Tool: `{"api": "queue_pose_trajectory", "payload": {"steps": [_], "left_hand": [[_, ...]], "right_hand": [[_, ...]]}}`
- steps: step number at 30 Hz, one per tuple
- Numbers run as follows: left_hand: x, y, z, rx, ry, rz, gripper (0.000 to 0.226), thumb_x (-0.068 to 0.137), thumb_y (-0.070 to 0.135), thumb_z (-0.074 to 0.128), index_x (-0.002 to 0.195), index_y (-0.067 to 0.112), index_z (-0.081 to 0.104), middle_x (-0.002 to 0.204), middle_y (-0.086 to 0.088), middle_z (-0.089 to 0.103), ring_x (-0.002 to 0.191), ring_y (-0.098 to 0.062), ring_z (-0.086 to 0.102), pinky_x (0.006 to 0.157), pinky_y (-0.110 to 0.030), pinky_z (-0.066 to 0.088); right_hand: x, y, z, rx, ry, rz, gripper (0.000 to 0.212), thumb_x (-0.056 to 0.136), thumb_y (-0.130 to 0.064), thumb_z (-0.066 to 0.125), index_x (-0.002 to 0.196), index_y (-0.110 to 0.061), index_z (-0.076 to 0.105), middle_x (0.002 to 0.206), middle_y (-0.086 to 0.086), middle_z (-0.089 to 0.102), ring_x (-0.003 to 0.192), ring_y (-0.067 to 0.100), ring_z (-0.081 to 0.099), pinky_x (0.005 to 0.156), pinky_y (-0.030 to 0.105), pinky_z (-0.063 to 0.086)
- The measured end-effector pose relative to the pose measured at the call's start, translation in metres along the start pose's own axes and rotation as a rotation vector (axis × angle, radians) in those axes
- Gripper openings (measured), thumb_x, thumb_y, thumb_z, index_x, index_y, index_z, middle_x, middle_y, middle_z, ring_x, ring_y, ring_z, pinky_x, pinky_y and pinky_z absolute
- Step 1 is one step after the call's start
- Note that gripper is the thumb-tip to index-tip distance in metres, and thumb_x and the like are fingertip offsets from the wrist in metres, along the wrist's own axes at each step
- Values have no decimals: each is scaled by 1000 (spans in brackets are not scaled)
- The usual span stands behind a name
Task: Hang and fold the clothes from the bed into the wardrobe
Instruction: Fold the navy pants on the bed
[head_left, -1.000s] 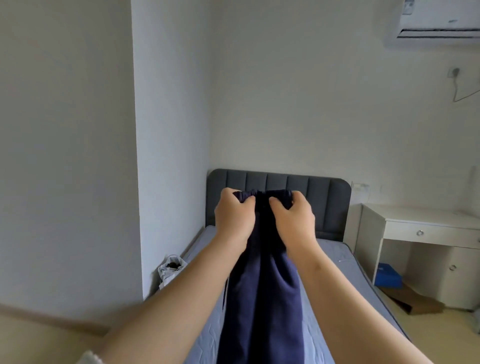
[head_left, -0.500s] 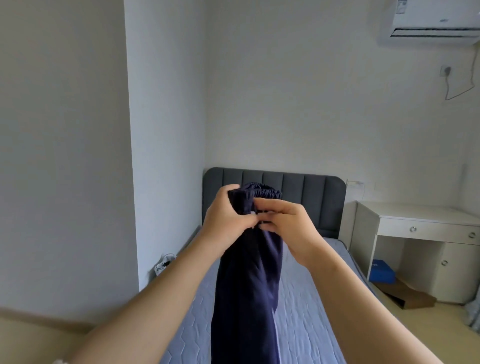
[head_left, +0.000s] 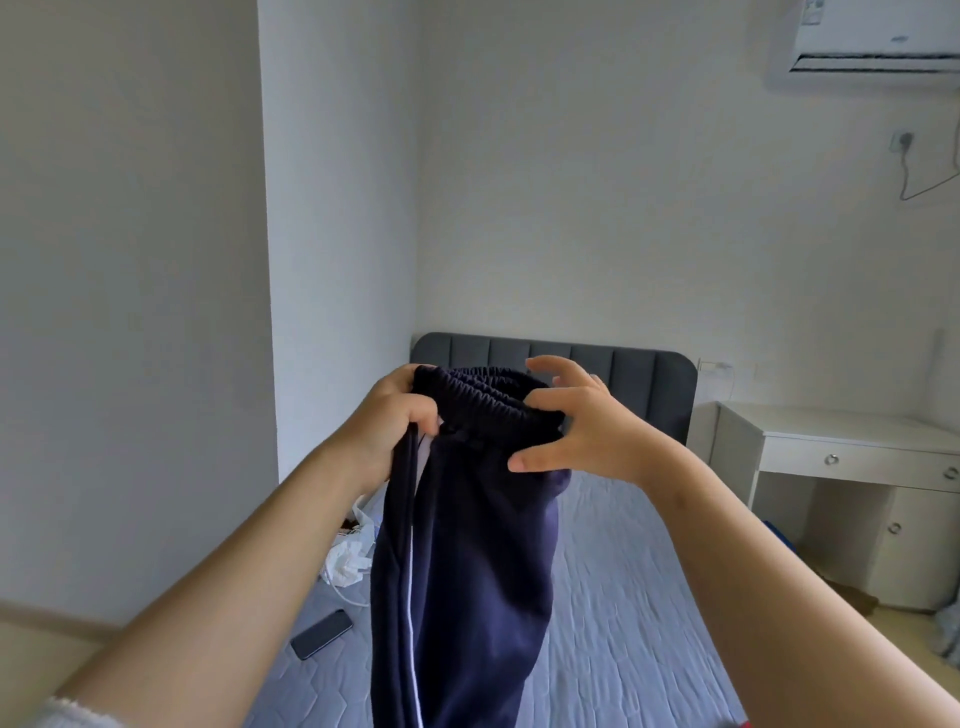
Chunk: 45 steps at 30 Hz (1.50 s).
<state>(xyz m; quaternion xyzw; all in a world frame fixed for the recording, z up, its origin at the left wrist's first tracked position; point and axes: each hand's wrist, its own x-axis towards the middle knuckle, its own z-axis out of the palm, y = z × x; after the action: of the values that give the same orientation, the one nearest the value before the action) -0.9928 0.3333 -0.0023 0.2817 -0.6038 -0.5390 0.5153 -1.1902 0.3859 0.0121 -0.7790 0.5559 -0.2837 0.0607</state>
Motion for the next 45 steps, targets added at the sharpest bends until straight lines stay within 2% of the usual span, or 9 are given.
{"api": "queue_pose_trajectory", "payload": {"steps": [6,8,10,12,23,26,32,37,45], "left_hand": [[-5,1,-3,59,-4,-45,39,63,-18,39,87,11,53,65,-5,51,55,-14,52,48,-21,44],[-8,2,-4,53,-3,-53,42,51,-12,46,85,11,53,61,-4,52,53,-13,53,49,-22,45],[-10,3,-6,61,-9,-44,41,51,-14,47,84,10,53,61,-4,53,51,-12,54,49,-21,46],[-12,6,-8,104,-15,-31,40,63,-24,40,84,9,52,65,-6,52,51,-12,54,50,-20,46],[-18,43,-3,-74,-148,-144,34,72,-10,25,68,10,52,56,-4,53,46,-15,53,46,-17,47],[-16,38,-3,-114,-137,-208,39,77,-6,28,56,12,55,50,-1,53,41,-14,53,45,-16,46],[-23,41,-21,164,-270,-174,22,74,2,62,96,1,66,84,-9,71,71,-15,68,64,-22,57],[-4,50,-29,470,-268,-145,21,78,8,68,94,22,69,83,1,73,71,-12,68,59,-23,55],[61,-18,-23,760,-50,-374,40,75,-2,72,108,13,55,88,-5,58,83,-15,51,57,-20,34]], "right_hand": [[-1,-13,5,-107,-163,-73,19,64,-43,78,65,-33,61,150,-25,9,120,4,36,95,29,39],[0,-10,4,-146,-176,13,19,67,-48,75,66,-34,61,146,-13,31,113,8,45,86,27,42],[0,-8,-2,-186,-96,91,32,66,-55,71,63,-27,58,95,-5,63,85,14,57,66,25,44],[-1,-9,-6,-146,40,134,44,59,-62,69,64,-19,59,64,-5,60,65,13,55,56,26,42],[-6,-15,-18,1221,32,11,42,65,-12,71,103,-26,61,100,2,69,81,16,70,64,27,55],[-13,-10,-8,1133,-191,88,35,68,-3,68,102,-10,63,95,6,71,89,19,68,74,29,55],[-19,6,-14,1151,-90,207,27,60,2,69,84,-9,73,82,7,74,74,19,71,63,28,57],[-11,21,-11,1230,-78,190,18,67,-6,65,78,-14,77,84,4,74,77,17,71,66,25,56],[37,64,27,298,167,487,11,86,-12,62,79,-5,65,78,6,63,79,22,59,70,33,48]]}}
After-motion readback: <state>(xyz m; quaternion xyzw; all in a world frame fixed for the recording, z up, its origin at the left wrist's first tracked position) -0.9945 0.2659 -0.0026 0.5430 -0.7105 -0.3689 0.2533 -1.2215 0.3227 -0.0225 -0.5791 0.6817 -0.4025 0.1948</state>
